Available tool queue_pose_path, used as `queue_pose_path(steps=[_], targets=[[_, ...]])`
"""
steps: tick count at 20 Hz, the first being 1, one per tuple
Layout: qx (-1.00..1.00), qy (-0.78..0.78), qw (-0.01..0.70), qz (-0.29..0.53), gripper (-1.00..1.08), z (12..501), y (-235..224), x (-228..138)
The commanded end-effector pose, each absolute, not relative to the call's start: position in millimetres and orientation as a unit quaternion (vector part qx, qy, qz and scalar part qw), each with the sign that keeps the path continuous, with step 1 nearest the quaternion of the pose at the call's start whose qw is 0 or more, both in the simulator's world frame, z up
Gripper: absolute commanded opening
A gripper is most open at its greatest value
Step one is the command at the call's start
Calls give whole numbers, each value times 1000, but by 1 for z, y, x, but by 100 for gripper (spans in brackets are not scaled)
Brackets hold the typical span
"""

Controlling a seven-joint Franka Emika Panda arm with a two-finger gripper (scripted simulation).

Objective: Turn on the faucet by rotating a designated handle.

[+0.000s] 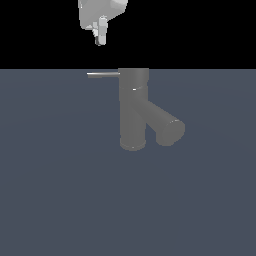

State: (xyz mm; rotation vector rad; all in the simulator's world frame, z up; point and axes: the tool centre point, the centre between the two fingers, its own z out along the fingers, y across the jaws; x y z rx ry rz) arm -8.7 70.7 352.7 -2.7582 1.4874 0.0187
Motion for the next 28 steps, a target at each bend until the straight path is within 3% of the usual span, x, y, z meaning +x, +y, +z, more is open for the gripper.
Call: queue_pose_path(steps=[1,14,28], targets=[[-867,499,3,5,-100,340,77,3],[-807,591,0,1,-100,283,104,45],[-794,608,0,0,-100,270,108,49]])
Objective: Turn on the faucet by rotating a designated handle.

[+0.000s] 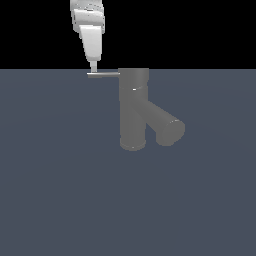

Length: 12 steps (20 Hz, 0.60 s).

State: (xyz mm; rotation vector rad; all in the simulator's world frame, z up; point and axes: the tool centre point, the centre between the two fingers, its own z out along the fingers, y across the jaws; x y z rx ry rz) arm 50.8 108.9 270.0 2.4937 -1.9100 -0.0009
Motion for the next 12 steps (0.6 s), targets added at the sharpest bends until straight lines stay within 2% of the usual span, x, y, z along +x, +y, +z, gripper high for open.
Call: queue_pose_path(steps=[1,12], targets=[[794,-608,0,0,-100,270,107,46],[794,-608,0,0,-100,270,97,15]])
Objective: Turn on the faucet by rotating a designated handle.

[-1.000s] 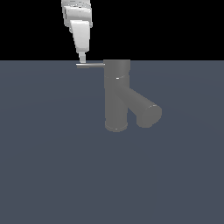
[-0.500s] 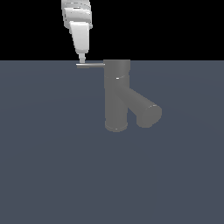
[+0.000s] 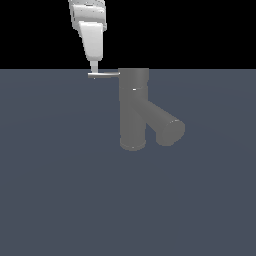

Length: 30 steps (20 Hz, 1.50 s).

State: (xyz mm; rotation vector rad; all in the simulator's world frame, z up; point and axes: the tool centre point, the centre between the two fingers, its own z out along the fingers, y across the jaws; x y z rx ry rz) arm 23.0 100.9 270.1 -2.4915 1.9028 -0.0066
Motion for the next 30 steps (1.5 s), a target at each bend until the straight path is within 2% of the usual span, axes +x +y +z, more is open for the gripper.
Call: queue_pose_path(steps=[1,18,20,30], targets=[[-794,608,0,0,-100,270,96,12],[-794,608,0,0,-100,270,79,-40],[-798,603,2,-2,-100,270,89,-35],[-796,605,1,-1,-100,270,45,-58]])
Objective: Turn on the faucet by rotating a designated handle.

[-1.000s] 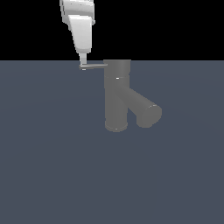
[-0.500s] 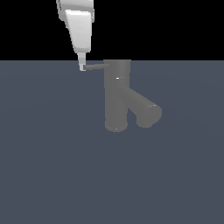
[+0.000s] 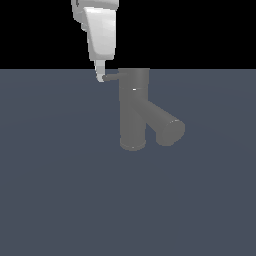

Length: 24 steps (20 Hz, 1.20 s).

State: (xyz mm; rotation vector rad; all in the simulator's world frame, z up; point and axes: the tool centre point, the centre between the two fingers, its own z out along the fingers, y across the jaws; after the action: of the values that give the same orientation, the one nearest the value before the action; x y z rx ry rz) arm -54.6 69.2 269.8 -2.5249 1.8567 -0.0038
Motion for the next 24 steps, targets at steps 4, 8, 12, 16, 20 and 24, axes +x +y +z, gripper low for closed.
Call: queue_pose_path(steps=[4,8,12,16,20,24], targets=[[-795,606,1,-1,-100,270,26,-67],[-794,607,1,0,-100,270,8,-77],[-794,608,0,0,-100,270,-12,-87],[-801,598,1,-1,-100,270,-4,-80],[-800,600,1,-1,-100,270,-26,-74],[-798,603,0,-1,-100,270,-48,-68]])
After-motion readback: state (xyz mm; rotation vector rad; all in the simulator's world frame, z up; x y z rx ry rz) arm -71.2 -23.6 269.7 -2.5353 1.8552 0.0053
